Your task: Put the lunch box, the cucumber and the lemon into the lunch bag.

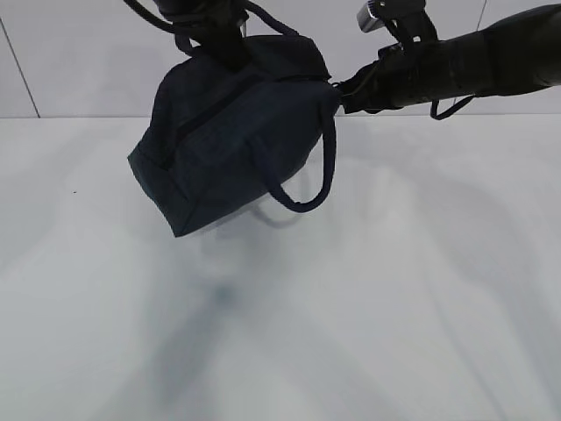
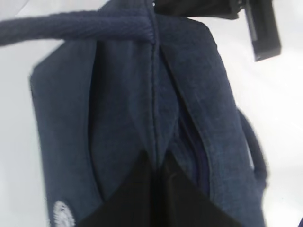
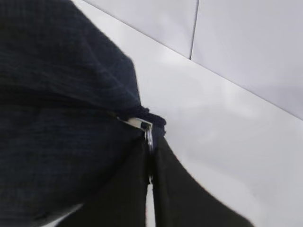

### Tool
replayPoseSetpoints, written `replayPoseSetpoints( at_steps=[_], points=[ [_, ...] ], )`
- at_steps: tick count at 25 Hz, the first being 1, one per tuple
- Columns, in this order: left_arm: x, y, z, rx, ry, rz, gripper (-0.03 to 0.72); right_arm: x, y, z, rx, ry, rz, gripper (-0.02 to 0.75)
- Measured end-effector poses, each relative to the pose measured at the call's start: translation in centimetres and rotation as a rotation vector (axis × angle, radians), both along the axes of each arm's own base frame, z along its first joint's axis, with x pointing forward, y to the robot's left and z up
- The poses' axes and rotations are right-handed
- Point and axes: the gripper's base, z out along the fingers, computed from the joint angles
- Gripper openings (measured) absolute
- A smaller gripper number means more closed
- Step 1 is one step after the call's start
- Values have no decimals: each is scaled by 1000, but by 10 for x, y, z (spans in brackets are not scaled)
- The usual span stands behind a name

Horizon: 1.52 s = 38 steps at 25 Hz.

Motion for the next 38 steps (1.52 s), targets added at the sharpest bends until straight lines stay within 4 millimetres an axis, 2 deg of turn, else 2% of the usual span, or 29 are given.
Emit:
replayPoseSetpoints(
  at_steps=[8,22,34,38],
  points=[
    [-10,3,18,-20,-25,-4,-8,3,-2,6,15,-15,-7,1],
    [-11,4,23,-25,-43,0,-9,16,-8,41,49,-121,-32,1],
    [-11,4,24,-29,-52,2,-9,18,-8,48,52,-143,-26,1],
    [-8,2,17,-21,-34,0,-9,17,-8,48,58,-138,-12,1]
  ],
)
